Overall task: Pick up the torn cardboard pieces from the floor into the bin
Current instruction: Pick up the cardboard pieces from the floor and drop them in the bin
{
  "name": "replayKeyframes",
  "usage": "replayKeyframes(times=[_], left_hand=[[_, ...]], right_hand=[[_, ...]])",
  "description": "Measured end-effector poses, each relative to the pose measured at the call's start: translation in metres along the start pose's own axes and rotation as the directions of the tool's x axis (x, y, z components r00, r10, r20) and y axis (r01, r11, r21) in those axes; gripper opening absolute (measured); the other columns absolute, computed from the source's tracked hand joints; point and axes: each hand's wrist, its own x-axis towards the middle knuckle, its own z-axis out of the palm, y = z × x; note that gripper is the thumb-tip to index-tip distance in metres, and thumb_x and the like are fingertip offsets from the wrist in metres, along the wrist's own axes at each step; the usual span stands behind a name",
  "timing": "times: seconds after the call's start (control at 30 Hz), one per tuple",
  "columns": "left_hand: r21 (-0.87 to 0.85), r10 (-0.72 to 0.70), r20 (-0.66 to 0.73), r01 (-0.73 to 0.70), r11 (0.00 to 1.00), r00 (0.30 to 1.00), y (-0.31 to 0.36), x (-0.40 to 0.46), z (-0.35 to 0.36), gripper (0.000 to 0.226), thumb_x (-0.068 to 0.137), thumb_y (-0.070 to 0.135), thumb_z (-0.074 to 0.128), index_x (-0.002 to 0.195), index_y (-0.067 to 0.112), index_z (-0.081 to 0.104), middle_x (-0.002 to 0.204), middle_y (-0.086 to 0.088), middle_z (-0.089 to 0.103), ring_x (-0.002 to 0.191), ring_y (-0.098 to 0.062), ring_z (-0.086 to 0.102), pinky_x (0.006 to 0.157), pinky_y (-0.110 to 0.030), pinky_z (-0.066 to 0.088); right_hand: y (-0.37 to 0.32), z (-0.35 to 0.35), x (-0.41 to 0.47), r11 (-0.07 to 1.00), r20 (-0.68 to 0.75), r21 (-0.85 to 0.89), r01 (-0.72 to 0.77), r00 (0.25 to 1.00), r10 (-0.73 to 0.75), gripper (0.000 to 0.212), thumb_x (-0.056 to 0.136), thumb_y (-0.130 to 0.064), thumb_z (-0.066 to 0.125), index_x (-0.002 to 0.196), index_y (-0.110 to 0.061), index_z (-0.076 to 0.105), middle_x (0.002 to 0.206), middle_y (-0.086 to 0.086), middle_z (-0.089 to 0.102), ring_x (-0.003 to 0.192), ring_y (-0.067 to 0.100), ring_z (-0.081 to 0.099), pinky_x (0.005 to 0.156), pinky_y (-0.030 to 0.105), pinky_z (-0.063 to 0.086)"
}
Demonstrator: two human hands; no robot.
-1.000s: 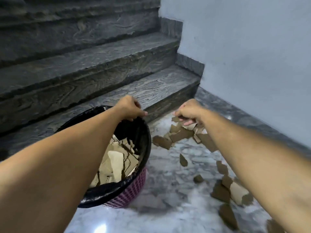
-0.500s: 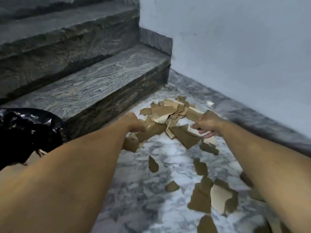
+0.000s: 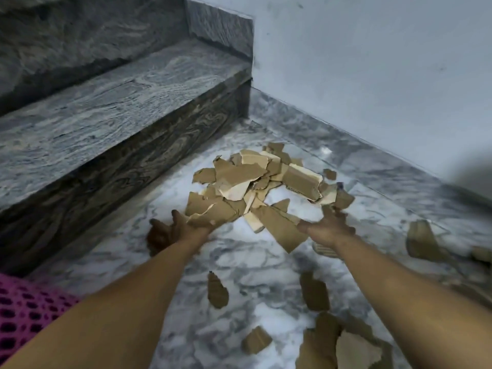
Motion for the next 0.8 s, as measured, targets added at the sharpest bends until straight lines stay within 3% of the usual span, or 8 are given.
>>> replayKeyframes(times=[0.1, 0.17, 0.23, 0.3, 0.4, 0.53, 0.7, 0.8], left_hand=[[0.025, 0.142, 0.003, -0.142, 0.99, 0.99, 0.007, 0.014, 0.037, 0.09, 0.048, 0.081, 0.063, 0.125, 0.047, 0.03, 0.153, -0.014, 0.011, 0.136, -0.042, 0.022, 0.112, -0.057, 0.02], [0.058, 0.229, -0.025, -0.228, 0.972, 0.973, 0.01, 0.015, 0.053, 0.085, 0.046, 0.084, 0.055, 0.119, 0.044, 0.035, 0.147, -0.011, 0.025, 0.135, -0.039, 0.023, 0.112, -0.056, 0.023], [0.038, 0.282, -0.1, -0.279, 0.959, 0.954, 0.015, 0.002, 0.054, 0.082, 0.058, 0.076, 0.061, 0.125, 0.033, 0.038, 0.136, -0.01, 0.034, 0.128, -0.035, 0.031, 0.108, -0.05, 0.031], [0.072, 0.311, -0.253, -0.303, 0.95, 0.916, 0.021, -0.003, 0.049, 0.084, 0.064, 0.073, 0.063, 0.13, 0.027, 0.036, 0.13, -0.011, 0.037, 0.121, -0.033, 0.035, 0.103, -0.046, 0.033], [0.067, 0.227, -0.31, -0.217, 0.974, 0.923, 0.028, 0.007, 0.04, 0.108, 0.056, 0.079, 0.065, 0.141, 0.025, 0.026, 0.147, -0.011, 0.014, 0.133, -0.037, 0.021, 0.106, -0.053, 0.025], [-0.012, 0.064, -0.036, -0.065, 0.998, 0.997, 0.039, 0.025, 0.037, 0.139, 0.052, 0.082, 0.066, 0.151, 0.024, -0.012, 0.154, -0.01, -0.033, 0.143, -0.038, -0.024, 0.11, -0.069, -0.005], [0.065, 0.059, 0.109, -0.066, 0.996, 0.992, 0.036, 0.036, 0.044, 0.144, 0.055, 0.085, 0.06, 0.145, 0.018, -0.031, 0.144, -0.014, -0.048, 0.134, -0.039, -0.042, 0.107, -0.069, -0.014], [0.088, 0.052, 0.149, -0.065, 0.994, 0.988, 0.035, 0.039, 0.044, 0.144, 0.056, 0.086, 0.058, 0.143, 0.018, -0.035, 0.141, -0.014, -0.052, 0.132, -0.04, -0.044, 0.107, -0.07, -0.012]], right_hand=[[-0.018, 0.02, -0.001, 0.982, 0.096, -0.153, 0.106, 0.991, -0.092, 0.089, 0.069, -0.057, 0.066, 0.147, -0.03, 0.031, 0.158, 0.012, 0.016, 0.141, 0.045, 0.021, 0.113, 0.053, 0.03], [-0.027, 0.022, -0.009, 0.962, 0.083, -0.211, 0.171, 0.984, -0.157, 0.073, 0.072, -0.049, 0.066, 0.139, -0.028, 0.047, 0.148, 0.012, 0.035, 0.133, 0.04, 0.037, 0.107, 0.047, 0.04], [-0.036, 0.013, -0.009, 0.951, -0.057, -0.235, 0.202, 0.974, -0.221, 0.055, 0.071, -0.044, 0.066, 0.121, -0.024, 0.061, 0.129, 0.01, 0.056, 0.118, 0.034, 0.054, 0.098, 0.041, 0.048], [-0.045, 0.001, -0.002, 0.952, -0.22, -0.249, 0.181, 0.946, -0.237, 0.046, 0.071, -0.046, 0.067, 0.108, -0.018, 0.065, 0.117, 0.012, 0.063, 0.108, 0.034, 0.059, 0.092, 0.041, 0.051], [-0.057, -0.021, 0.014, 0.938, -0.303, -0.305, 0.163, 0.917, -0.258, 0.061, 0.073, -0.05, 0.069, 0.124, -0.019, 0.058, 0.132, 0.015, 0.05, 0.122, 0.037, 0.049, 0.101, 0.053, 0.041], [-0.074, -0.04, 0.042, 0.952, -0.152, -0.18, 0.245, 0.95, -0.274, 0.083, 0.077, -0.053, 0.072, 0.146, -0.023, 0.036, 0.152, 0.014, 0.029, 0.139, 0.039, 0.031, 0.106, 0.052, 0.038], [-0.109, -0.036, 0.083, 0.942, -0.073, -0.168, 0.291, 0.949, -0.306, 0.095, 0.062, -0.07, 0.064, 0.143, -0.027, 0.037, 0.152, 0.008, 0.034, 0.138, 0.035, 0.035, 0.107, 0.051, 0.039], [-0.132, -0.035, 0.107, 0.916, -0.025, -0.193, 0.352, 0.931, -0.363, 0.094, 0.069, -0.073, 0.058, 0.148, -0.028, 0.031, 0.157, 0.007, 0.029, 0.144, 0.033, 0.027, 0.113, 0.051, 0.032]])
